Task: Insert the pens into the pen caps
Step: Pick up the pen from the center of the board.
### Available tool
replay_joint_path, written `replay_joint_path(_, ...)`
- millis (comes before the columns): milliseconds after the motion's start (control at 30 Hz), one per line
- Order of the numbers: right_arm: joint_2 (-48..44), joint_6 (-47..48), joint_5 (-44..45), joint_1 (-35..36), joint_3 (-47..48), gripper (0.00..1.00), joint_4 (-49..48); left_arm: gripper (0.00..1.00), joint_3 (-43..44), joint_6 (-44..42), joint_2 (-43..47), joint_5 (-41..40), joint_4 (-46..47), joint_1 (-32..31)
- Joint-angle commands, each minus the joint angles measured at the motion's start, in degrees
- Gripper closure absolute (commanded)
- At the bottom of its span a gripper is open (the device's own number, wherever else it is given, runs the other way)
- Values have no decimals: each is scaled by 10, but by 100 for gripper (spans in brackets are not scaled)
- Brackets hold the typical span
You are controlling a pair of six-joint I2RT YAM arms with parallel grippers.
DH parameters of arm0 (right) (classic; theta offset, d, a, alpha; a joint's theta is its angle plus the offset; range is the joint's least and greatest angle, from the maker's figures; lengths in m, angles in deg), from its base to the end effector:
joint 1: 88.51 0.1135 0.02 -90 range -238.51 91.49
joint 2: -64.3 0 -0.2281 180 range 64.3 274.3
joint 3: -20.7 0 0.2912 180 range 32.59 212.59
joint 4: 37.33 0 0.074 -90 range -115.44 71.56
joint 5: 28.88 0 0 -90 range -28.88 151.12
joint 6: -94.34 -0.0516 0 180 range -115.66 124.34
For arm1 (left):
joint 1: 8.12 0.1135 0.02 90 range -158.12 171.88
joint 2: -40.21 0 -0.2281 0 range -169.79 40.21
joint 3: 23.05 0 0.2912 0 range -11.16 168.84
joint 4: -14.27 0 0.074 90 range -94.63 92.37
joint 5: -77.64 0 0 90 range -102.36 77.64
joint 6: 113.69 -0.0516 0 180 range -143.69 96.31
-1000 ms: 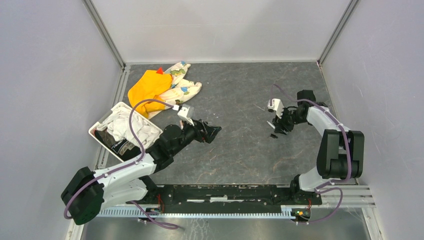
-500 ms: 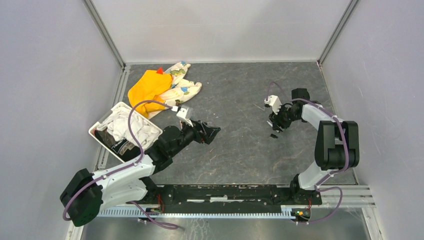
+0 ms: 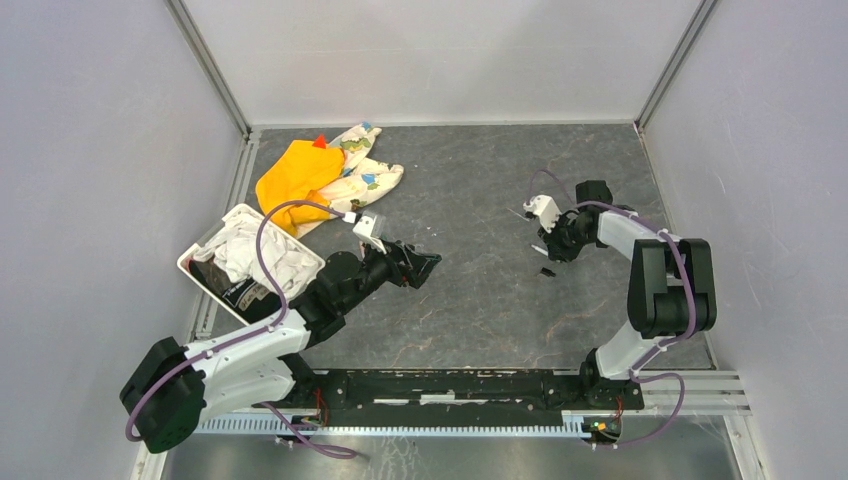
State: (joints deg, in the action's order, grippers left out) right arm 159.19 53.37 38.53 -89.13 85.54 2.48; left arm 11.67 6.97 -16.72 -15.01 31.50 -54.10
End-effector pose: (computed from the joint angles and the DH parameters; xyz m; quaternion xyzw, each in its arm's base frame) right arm 0.3336 0.0162 0.0807 -0.4271 0.8666 0.1030 0.2366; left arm 0.2034 -0.2070 0.1837 0.0827 0.7325 -0.4055 0.5406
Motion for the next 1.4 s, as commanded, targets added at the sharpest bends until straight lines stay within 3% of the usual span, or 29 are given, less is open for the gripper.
replay_joint_path(0, 26, -1, 41, 3, -3, 92, 1, 12, 3, 22, 5, 7, 26, 1)
replay_joint_path(67, 30, 0, 42, 3, -1, 100, 2, 12, 2, 29, 1, 12, 36, 1)
replay_joint_path(367, -36, -24, -58, -12, 25, 100, 0, 12, -25, 110, -26, 80, 176, 1)
replay_joint_path(533, -80, -44, -156, -19, 48, 100, 17, 9, -15, 110, -9, 70, 184, -1)
replay_joint_path(767, -136, -89, -325, -23, 84, 100, 33, 4, -4, 132, -35, 81, 249, -1)
replay_joint_path(1033, -168, -165, -595, -22, 13, 100, -38, 0, 13, 148, -132, 97, 392, -3)
replay_joint_path(1367, -171, -180, -654, -15, -24, 100, -63, 15, 115, 144, -278, 84, 428, -21)
